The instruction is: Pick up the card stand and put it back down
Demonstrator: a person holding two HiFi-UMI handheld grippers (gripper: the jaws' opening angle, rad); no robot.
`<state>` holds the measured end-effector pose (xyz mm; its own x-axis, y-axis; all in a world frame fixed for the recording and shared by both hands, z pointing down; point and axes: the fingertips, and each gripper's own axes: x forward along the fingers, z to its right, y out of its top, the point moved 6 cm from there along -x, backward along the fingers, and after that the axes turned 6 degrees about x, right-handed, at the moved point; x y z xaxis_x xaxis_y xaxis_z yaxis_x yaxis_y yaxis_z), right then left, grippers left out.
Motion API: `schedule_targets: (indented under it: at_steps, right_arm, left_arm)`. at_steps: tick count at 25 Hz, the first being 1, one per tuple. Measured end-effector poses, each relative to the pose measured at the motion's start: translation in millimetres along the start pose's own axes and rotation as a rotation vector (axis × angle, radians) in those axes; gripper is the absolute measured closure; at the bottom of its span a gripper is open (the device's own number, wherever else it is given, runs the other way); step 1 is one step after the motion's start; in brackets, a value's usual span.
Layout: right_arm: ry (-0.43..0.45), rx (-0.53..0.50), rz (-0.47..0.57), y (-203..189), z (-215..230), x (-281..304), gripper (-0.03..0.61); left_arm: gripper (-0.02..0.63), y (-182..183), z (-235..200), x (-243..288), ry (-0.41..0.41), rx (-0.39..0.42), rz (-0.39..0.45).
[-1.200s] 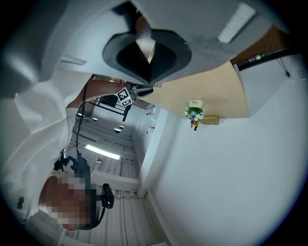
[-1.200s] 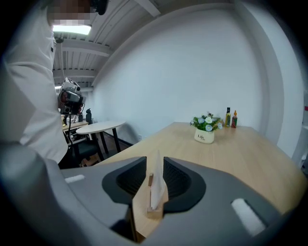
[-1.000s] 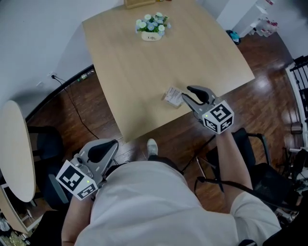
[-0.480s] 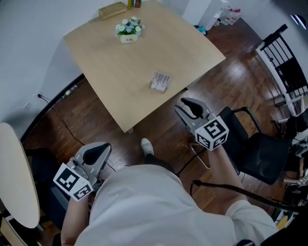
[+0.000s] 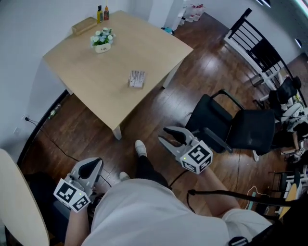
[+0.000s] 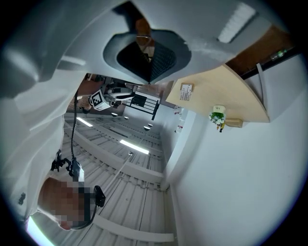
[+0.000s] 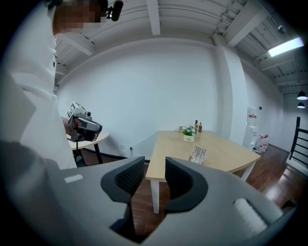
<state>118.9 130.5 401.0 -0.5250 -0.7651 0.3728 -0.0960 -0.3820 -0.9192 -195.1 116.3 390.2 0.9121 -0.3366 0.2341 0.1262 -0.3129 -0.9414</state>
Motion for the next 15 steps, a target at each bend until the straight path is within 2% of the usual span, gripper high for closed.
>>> schedule_targets:
  at_steps: [6, 15]
  right_arm:
    - [-0.009, 0.023, -0.014, -7.3, -35.0, -22.6, 0.439]
    - [-0.001, -0.001, 0.019, 7.3, -51.1, -30.9, 0.439]
  left_arm:
    - [0.612, -0.1, 9.8, -7.9, -0.036, 0.009, 0.008]
    - [0.612, 9.1, 12.8, -4.2, -0.062, 0.037, 0.038]
